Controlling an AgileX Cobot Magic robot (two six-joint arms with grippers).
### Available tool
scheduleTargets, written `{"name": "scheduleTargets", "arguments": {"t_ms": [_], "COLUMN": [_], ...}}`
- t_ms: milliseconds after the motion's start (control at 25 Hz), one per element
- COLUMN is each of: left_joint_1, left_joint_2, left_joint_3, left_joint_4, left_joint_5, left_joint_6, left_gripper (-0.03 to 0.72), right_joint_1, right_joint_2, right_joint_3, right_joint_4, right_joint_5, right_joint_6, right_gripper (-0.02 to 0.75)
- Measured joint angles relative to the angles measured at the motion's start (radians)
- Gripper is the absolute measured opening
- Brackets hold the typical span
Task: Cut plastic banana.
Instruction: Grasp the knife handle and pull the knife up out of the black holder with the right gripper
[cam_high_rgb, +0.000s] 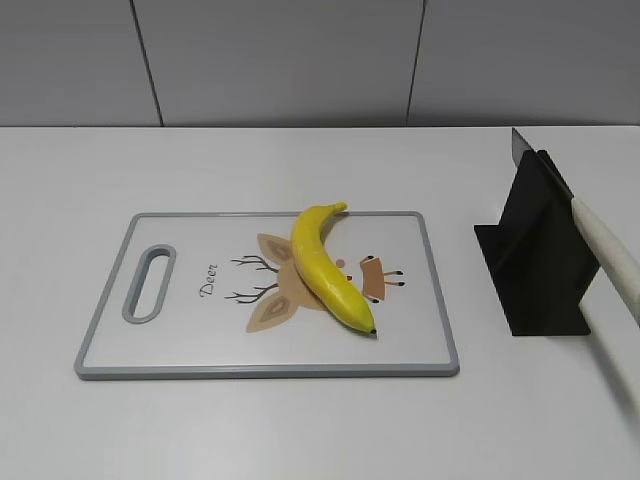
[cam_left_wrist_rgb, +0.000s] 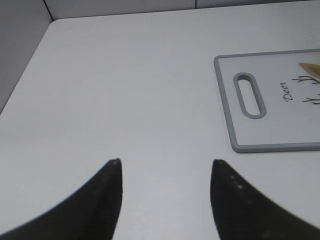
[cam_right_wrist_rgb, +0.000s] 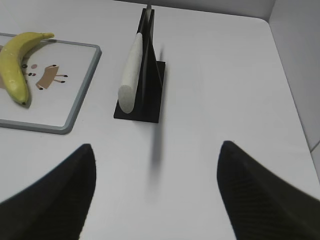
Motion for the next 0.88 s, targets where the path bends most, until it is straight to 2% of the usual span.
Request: {"name": "scheduleTargets", "arguments": {"t_ms": [880], "left_joint_1": [0.000], "left_joint_2": [0.000], "left_joint_3": [0.000], "left_joint_4": [0.000], "left_joint_5": [0.000], "left_joint_6": [0.000], "left_gripper": [0.552], "right_joint_1": [0.000], "right_joint_2": [0.000], "right_joint_3": [0.000], "right_joint_4": [0.000], "right_joint_5": [0.000], "right_joint_6": [0.000], "right_gripper": [0.587]}}
